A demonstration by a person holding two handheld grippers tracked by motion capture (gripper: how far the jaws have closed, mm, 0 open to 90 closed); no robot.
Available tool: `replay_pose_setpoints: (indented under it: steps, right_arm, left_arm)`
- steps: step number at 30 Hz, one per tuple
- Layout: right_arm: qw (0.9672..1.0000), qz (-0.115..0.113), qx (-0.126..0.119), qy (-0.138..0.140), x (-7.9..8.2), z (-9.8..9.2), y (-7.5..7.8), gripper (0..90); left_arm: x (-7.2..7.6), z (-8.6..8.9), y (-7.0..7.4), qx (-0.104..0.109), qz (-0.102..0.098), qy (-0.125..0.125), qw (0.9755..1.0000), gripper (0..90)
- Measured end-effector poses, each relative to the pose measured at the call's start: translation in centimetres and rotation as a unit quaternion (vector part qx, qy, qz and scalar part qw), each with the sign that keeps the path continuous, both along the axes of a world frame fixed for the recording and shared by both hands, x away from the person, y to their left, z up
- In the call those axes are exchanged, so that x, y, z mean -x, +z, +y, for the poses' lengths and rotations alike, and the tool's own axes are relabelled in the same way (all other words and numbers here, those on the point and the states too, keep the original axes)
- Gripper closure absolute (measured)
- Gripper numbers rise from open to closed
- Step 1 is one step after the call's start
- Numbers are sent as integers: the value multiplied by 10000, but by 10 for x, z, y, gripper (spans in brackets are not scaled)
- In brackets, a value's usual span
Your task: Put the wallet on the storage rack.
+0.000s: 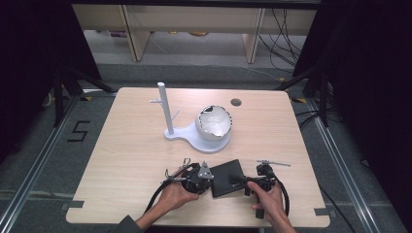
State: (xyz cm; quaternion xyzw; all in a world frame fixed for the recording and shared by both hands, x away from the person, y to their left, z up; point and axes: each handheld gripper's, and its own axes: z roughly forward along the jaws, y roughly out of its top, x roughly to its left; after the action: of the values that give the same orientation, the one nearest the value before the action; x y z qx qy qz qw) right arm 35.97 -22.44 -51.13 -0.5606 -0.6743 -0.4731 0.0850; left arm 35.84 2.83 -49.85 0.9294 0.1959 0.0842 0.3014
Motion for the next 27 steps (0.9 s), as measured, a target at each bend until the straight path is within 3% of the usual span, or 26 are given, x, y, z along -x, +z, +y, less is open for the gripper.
replay_pose_setpoints:
  steps: [1, 12, 13, 17, 18, 20, 21, 23, 26, 27]
  right_arm:
    - [9999, -101, -126, 39, 0, 0, 7, 729]
    - [9989, -277, -257, 266, 1, 5, 16, 784]
    - [9987, -327, -266, 278, 1, 6, 18, 789]
    - [9977, -508, -260, 376, 0, 7, 27, 794]
    - [9971, -552, -299, 427, -1, 7, 33, 795]
    - [9967, -604, -305, 455, -1, 7, 35, 795]
    - [9964, -662, -275, 457, -2, 7, 38, 795]
    - [9955, -806, -252, 436, -5, 4, 44, 795]
    - [9948, -892, -311, 371, -10, 0, 51, 795]
    - [9944, -957, -296, 335, -14, -2, 55, 795]
  left_arm:
    - [0, 0, 0, 11, 24, -5, 10000, 894]
    - [0, 4, 2, 57, 1, -8, 10000, 853]
    - [1, 4, 2, 187, 8, 75, 9998, 853]
    - [3, 8, 7, 384, 25, 106, 9992, 781]
    - [7, 11, 10, 175, -24, -43, 9998, 735]
    - [10, 12, 11, 160, -21, -81, 9998, 697]
    - [15, 11, 11, 306, 4, 23, 9995, 697]
    - [20, 15, 14, 204, -53, -128, 9997, 655]
    - [28, 21, 15, 276, -68, -144, 9995, 600]
    - [31, 27, 16, 231, -127, -251, 9993, 586]
